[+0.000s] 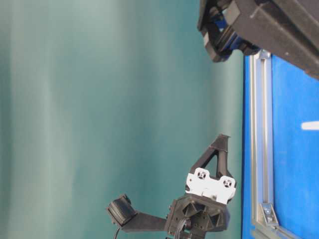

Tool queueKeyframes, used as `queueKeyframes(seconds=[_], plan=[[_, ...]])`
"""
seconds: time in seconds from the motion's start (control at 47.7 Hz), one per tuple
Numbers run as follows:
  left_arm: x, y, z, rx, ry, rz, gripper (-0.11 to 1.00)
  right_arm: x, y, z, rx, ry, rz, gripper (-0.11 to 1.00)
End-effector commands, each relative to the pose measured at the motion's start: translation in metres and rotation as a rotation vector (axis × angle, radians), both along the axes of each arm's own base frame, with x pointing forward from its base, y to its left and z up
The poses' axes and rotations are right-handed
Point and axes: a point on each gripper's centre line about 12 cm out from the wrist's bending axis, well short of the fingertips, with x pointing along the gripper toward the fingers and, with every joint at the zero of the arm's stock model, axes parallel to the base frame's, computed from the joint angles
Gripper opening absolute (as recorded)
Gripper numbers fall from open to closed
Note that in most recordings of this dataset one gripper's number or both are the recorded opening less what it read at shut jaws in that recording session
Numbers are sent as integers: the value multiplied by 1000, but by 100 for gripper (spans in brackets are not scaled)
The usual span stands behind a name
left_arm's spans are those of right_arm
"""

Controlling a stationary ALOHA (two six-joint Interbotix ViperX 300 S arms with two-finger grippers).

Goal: Insert the wire through the string loop located in the center.
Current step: 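Open the right gripper above the black USB cable's plug end, then lower the right gripper and close it on the cable near the plug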

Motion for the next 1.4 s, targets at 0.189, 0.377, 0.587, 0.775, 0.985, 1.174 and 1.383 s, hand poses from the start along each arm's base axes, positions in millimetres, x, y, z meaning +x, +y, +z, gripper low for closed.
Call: queueKeyframes(seconds=[0.189, 0.377, 0.587, 0.775, 0.985, 1.174, 1.383], plan=[[6, -6, 25, 19, -51, -31, 0, 5, 5, 30, 32, -71, 5, -5], [6, -6, 24, 20, -49, -33, 0, -1, 3, 28, 31, -54, 4, -5], [6, -7, 24, 22, -48, -35, 0, -3, 3, 27, 77, -30, -6, 10], [5, -7, 24, 23, -46, -35, 0, -3, 2, 23, 78, 11, -15, 64], [6, -7, 24, 24, -48, -35, 0, -2, 2, 20, 77, 27, -17, 75], [6, -6, 25, 24, -49, -35, 0, 2, 6, 3, 88, 75, -20, 78], [5, -7, 23, 21, -45, -35, 0, 11, 15, -26, 130, 150, -24, 78]])
